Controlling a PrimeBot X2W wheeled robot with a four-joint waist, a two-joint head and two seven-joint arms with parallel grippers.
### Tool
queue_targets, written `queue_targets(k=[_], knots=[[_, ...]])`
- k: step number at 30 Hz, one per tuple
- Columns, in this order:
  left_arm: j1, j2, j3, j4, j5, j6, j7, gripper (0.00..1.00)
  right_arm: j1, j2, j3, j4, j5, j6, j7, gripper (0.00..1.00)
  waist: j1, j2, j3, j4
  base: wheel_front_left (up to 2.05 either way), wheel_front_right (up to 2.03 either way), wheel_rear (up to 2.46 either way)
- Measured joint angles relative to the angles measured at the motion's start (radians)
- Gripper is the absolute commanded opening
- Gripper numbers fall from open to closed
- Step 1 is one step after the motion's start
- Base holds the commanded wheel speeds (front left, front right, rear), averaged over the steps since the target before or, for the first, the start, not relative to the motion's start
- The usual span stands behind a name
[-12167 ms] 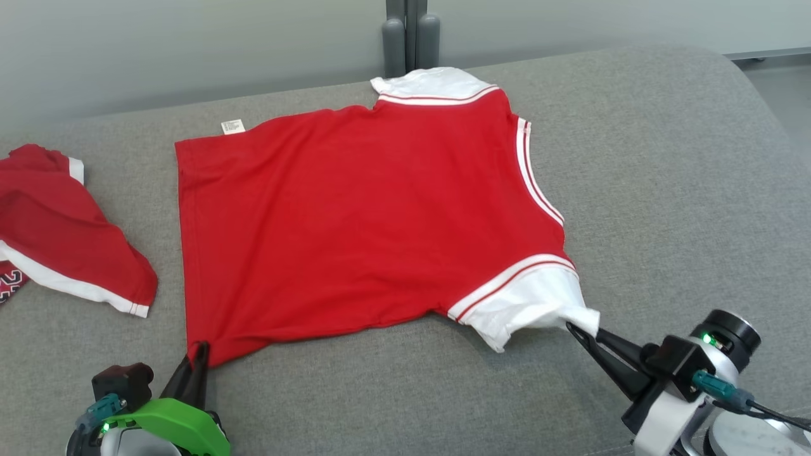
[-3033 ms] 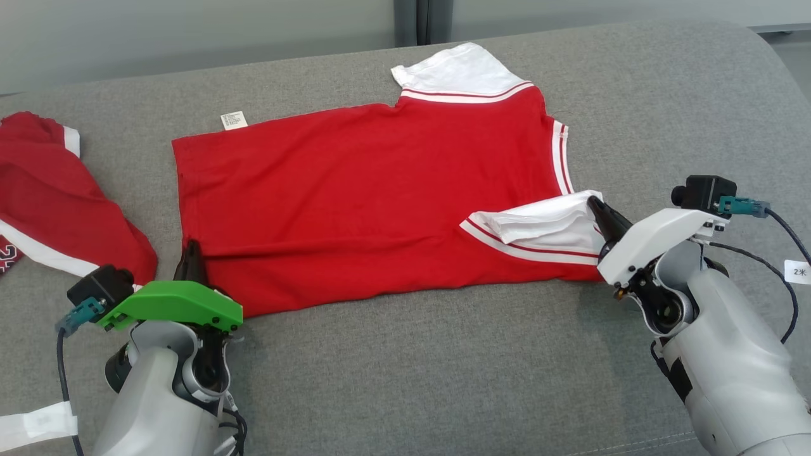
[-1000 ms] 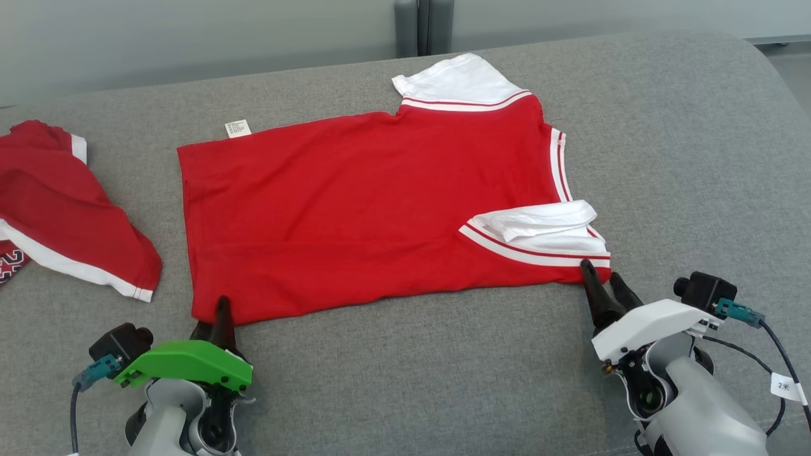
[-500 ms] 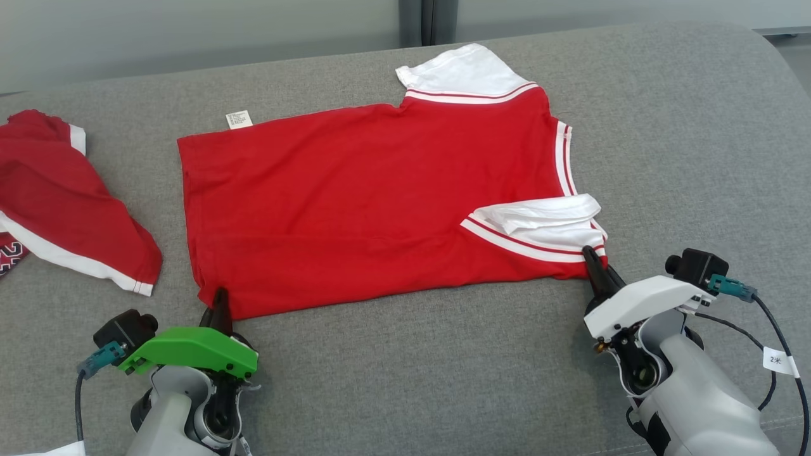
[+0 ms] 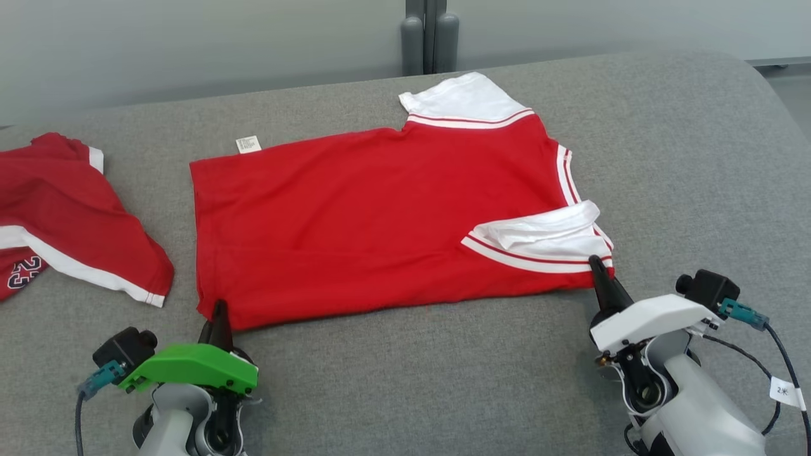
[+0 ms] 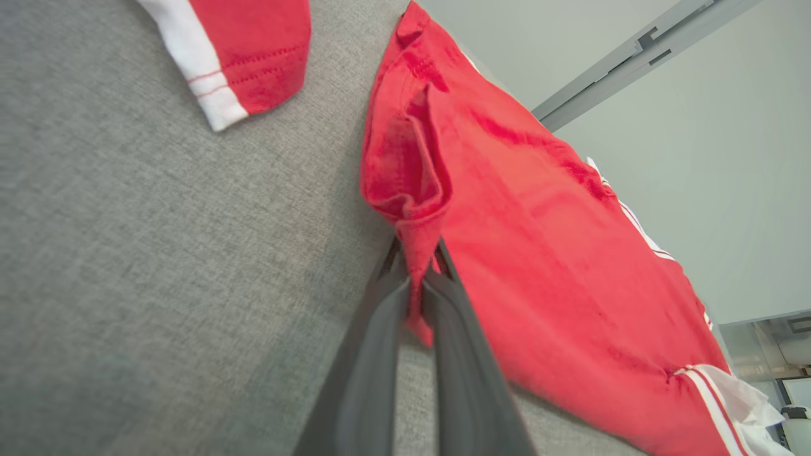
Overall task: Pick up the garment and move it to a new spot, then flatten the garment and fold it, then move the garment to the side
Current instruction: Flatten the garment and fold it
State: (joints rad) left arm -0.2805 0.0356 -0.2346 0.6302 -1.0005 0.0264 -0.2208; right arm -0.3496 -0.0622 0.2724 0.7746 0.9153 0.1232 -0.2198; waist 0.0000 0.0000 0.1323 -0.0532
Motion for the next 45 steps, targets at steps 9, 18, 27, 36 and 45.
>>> queue_targets(k=[9, 18, 27, 36, 45], knots=[[0.108, -0.002, -0.002, -0.045, 0.000, -0.008, -0.002, 0.00, 0.152, -0.040, 0.016, -0.098, 0.012, 0.000, -0.009, 0.00, 0.0000, 0.0000, -0.075, 0.002, 0.00, 0.00, 0.00], [0.202, 0.002, -0.037, -0.134, 0.014, 0.013, -0.001, 0.00, 0.287, -0.070, 0.031, -0.205, 0.027, 0.000, -0.010, 0.00, 0.0000, 0.0000, -0.090, -0.001, 0.00, 0.00, 0.00], [0.291, 0.021, -0.026, -0.243, 0.019, 0.048, 0.000, 0.00, 0.389, -0.112, 0.027, -0.300, 0.035, 0.000, -0.008, 0.00, 0.0000, 0.0000, -0.050, 0.003, 0.00, 0.00, 0.00], [0.347, 0.049, -0.033, -0.326, 0.037, 0.066, 0.012, 0.00, 0.418, -0.140, 0.034, -0.381, 0.032, -0.001, 0.011, 0.00, 0.0000, 0.0000, -0.032, 0.007, 0.00, 0.00, 0.00], [0.385, 0.058, -0.047, -0.361, 0.060, 0.081, 0.036, 0.00, 0.427, -0.153, 0.043, -0.406, 0.011, -0.023, 0.019, 0.00, 0.0000, 0.0000, -0.033, -0.002, 0.00, 0.00, 0.00]])
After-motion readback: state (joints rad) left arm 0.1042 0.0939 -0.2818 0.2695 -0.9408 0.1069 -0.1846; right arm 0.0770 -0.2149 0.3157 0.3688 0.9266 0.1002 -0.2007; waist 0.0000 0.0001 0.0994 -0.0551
